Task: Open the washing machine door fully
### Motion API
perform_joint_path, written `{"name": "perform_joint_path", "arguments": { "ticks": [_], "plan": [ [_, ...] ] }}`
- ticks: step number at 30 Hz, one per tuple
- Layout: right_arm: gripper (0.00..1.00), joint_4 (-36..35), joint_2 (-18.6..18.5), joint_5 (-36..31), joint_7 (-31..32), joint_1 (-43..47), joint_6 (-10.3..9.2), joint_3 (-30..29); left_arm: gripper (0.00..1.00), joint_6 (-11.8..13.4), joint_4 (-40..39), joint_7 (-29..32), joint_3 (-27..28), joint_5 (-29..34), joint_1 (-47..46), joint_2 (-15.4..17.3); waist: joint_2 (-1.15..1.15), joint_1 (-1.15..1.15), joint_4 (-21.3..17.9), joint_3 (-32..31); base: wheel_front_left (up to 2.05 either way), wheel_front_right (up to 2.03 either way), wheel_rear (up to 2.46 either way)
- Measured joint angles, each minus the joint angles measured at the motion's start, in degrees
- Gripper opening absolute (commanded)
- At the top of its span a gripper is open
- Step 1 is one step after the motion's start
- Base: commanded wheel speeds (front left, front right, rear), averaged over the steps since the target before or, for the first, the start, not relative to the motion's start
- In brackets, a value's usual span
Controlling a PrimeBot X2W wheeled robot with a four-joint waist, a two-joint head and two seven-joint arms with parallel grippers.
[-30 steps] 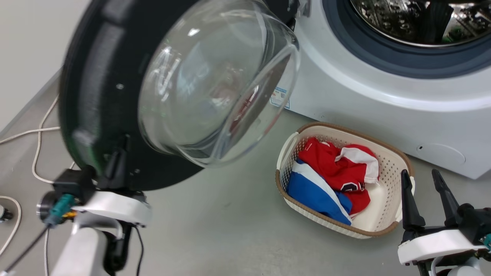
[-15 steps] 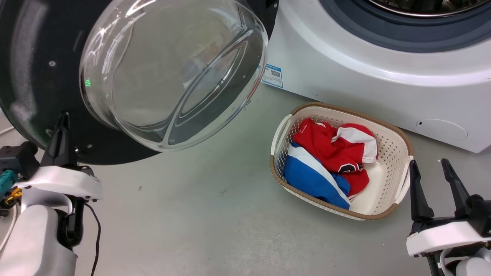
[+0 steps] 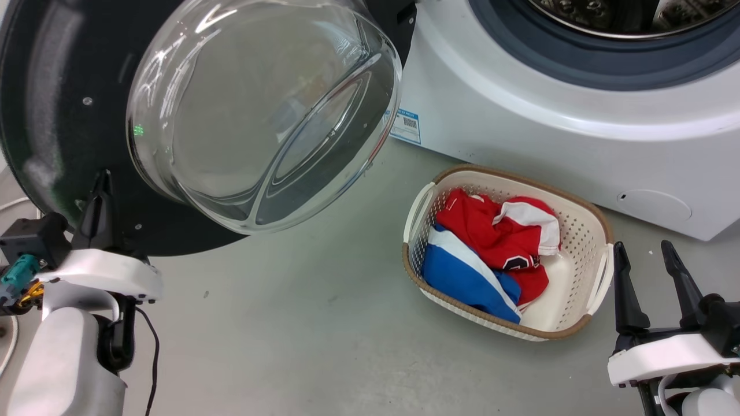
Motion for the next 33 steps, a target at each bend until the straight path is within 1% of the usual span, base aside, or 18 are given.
{"name": "perform_joint_path", "arguments": {
  "ticks": [5, 9, 15, 21, 26, 31, 33],
  "plan": [
    [1.00, 0.1, 0.9, 0.8, 0.0, 0.1, 0.00, -0.2, 0.00, -0.1, -1.6, -0.1, -1.8, 1.4, 2.0, -0.9, 0.00, 0.00, -0.2, -2.5, 0.00, 0.00, 0.00],
    [1.00, 0.3, 1.6, 1.5, 0.0, 0.3, 0.00, -0.2, 0.00, -0.1, -4.4, -0.1, -3.6, 2.8, 3.3, -1.4, 0.00, 0.00, -0.8, -4.9, 0.00, 0.00, 0.00],
    [1.00, -0.5, 2.2, 2.5, 0.0, 1.1, 0.00, -0.2, 0.00, -0.1, -8.6, 0.5, -7.0, 4.2, 7.4, -2.9, 0.00, 0.00, -2.9, -8.7, 0.00, 0.00, 0.00],
    [1.00, -1.9, 2.4, 2.8, 0.0, 2.4, 0.00, 0.5, 0.00, 0.1, -12.6, 0.7, -9.8, 5.0, 11.6, -4.4, 0.00, -0.01, -6.7, -11.4, 0.00, 0.00, 0.00],
    [1.00, -3.4, 2.5, 3.9, 0.0, 3.5, 0.01, 1.4, 0.00, 0.4, -13.9, 0.3, -11.2, 5.1, 15.1, -6.2, 0.00, -0.01, -10.8, -13.1, 0.00, 0.00, 0.00],
    [1.00, -3.7, 2.5, 3.7, 0.0, 4.5, 0.01, 1.4, 0.00, 0.1, -13.1, 0.0, -11.5, 5.9, 18.6, -7.2, 0.00, -0.01, -15.1, -14.6, 0.00, 0.00, 0.00],
    [1.00, -4.1, 2.5, 3.7, 0.0, 4.8, 0.00, 1.1, 0.00, 0.5, -13.6, 0.0, -10.5, 6.0, 19.6, -8.1, 0.00, -0.01, -16.7, -15.0, 0.00, 0.00, 0.00]
  ]
}}
